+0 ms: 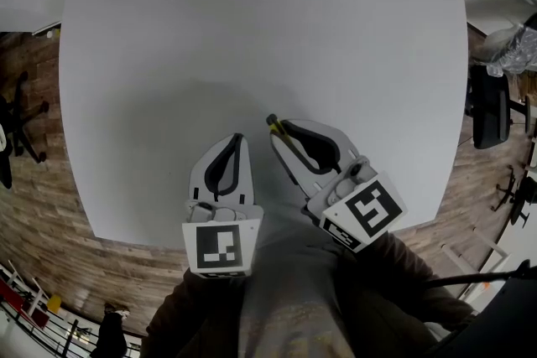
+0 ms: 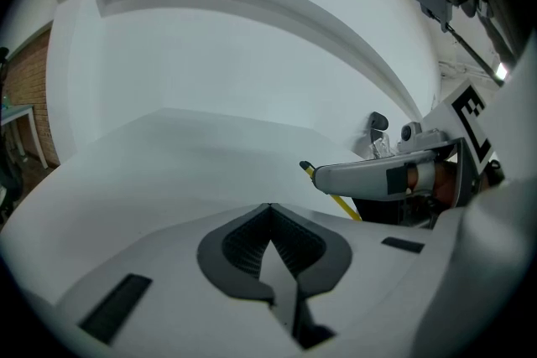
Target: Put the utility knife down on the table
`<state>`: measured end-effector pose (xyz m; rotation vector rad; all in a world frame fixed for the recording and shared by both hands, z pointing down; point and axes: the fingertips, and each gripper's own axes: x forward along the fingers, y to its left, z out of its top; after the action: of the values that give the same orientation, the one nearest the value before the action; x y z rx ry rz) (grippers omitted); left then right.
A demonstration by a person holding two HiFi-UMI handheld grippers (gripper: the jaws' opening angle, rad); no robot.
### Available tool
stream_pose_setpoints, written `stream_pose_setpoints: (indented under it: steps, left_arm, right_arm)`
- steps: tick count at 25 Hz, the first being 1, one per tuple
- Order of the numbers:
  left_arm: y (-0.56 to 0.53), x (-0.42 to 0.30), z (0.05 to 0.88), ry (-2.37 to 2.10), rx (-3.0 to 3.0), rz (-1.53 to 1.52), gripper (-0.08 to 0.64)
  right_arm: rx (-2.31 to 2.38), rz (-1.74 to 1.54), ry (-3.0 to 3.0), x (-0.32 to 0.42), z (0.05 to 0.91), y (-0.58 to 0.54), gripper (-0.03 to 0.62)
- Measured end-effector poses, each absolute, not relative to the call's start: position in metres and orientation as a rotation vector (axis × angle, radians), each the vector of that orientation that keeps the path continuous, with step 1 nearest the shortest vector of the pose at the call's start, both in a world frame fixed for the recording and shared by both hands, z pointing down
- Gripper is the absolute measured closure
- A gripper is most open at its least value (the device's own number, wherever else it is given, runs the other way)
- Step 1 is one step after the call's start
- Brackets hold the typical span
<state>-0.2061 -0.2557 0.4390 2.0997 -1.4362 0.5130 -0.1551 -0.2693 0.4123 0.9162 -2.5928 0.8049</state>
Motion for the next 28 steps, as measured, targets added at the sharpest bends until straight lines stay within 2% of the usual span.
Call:
stream_pose_setpoints:
  steps: [28]
  left_arm:
    - [-0.259,-0.213,0.459,-1.399,2.07,0.522,0.558]
  right_arm:
    - [0.906,0.846,-2.548,-0.164,0.434,-0.272,0.529]
